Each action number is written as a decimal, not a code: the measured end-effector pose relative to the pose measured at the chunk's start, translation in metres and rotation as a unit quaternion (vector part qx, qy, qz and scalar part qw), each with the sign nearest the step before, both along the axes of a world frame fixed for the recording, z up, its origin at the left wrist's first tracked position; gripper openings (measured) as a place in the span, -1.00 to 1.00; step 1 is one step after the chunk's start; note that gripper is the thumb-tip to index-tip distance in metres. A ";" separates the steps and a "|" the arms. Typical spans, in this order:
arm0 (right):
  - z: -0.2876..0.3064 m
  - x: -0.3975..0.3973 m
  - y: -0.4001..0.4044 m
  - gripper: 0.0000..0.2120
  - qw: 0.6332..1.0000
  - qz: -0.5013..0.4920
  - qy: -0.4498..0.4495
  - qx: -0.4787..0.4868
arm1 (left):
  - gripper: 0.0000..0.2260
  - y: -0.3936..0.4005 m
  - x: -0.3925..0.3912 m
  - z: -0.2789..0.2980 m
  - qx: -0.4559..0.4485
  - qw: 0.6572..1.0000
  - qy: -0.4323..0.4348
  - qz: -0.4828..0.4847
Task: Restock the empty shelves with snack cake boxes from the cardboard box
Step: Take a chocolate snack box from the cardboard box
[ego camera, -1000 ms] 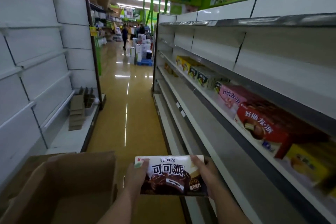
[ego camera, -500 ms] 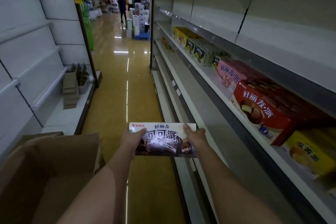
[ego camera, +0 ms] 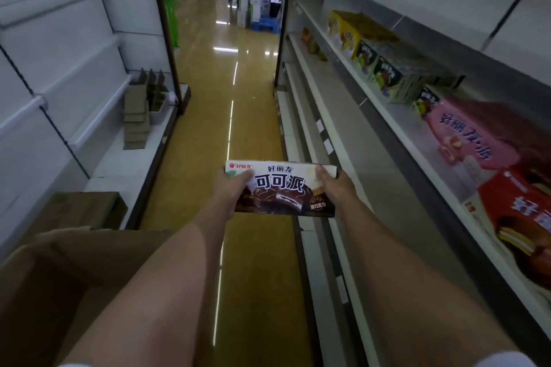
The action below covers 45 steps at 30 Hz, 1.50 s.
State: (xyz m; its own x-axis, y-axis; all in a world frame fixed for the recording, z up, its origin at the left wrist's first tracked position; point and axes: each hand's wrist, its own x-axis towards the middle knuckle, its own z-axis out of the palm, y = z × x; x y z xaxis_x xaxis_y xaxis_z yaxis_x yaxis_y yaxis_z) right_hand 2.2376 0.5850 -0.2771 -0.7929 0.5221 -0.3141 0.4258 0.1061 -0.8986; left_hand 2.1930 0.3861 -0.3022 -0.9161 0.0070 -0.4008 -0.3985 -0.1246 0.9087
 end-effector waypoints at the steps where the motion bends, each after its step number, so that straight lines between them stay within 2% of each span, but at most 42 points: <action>1: -0.006 -0.014 0.001 -0.62 1.000 -0.002 -0.002 0.002 | -0.68 -0.001 -0.010 -0.001 -0.002 1.000 -0.004 0.005; 4: -0.027 -0.059 0.005 -0.48 1.000 0.004 -0.021 -0.011 | -0.65 -0.001 -0.047 -0.004 -0.003 1.000 -0.016 0.015; 7: -0.036 -0.107 0.010 -0.59 0.999 0.010 -0.028 -0.020 | -0.72 0.006 -0.092 -0.009 -0.003 1.000 -0.022 0.015; 10: -0.046 -0.163 0.024 -0.71 0.999 0.026 -0.025 -0.028 | -0.69 0.020 -0.140 -0.010 -0.010 0.999 -0.025 0.029; 13: -0.050 -0.227 0.044 -0.62 0.998 0.039 -0.026 -0.028 | -0.67 0.039 -0.195 -0.006 -0.021 0.998 -0.027 0.051; 16: -0.050 -0.290 0.063 -0.51 0.997 0.056 -0.032 -0.040 | -0.78 0.056 -0.250 0.002 -0.038 0.997 -0.021 0.062; 18: -0.049 -0.329 0.075 -0.53 0.996 0.065 -0.030 -0.044 | -0.83 0.068 -0.286 0.006 -0.041 0.997 -0.021 0.068; 23: -0.058 -0.409 0.093 -0.50 0.995 0.083 -0.046 -0.031 | -0.72 0.083 -0.362 0.001 -0.043 0.996 -0.023 0.078; 26: -0.069 -0.456 0.096 -0.43 0.994 0.081 -0.058 -0.038 | -0.74 0.084 -0.406 -0.009 -0.038 0.996 -0.021 0.083; 31: -0.081 -0.535 0.085 -0.64 0.996 0.053 -0.059 -0.047 | -0.77 0.073 -0.490 -0.024 -0.035 0.997 -0.036 0.055; 35: -0.085 -0.608 0.065 -0.55 0.995 0.016 -0.067 -0.065 | -0.73 0.055 -0.577 -0.024 -0.026 0.999 -0.029 0.026; 40: -0.073 -0.689 0.046 -0.57 0.996 -0.021 -0.051 -0.077 | -0.72 0.037 -0.678 -0.018 -0.040 0.999 -0.008 -0.016; 44: -0.088 -0.744 0.049 -0.33 0.992 -0.045 -0.059 -0.101 | -0.72 0.039 -0.741 -0.019 -0.044 0.998 -0.008 -0.054; 45: -0.090 -0.758 0.051 -0.33 0.992 -0.052 -0.055 -0.101 | -0.72 0.042 -0.758 -0.018 -0.049 0.997 -0.007 -0.062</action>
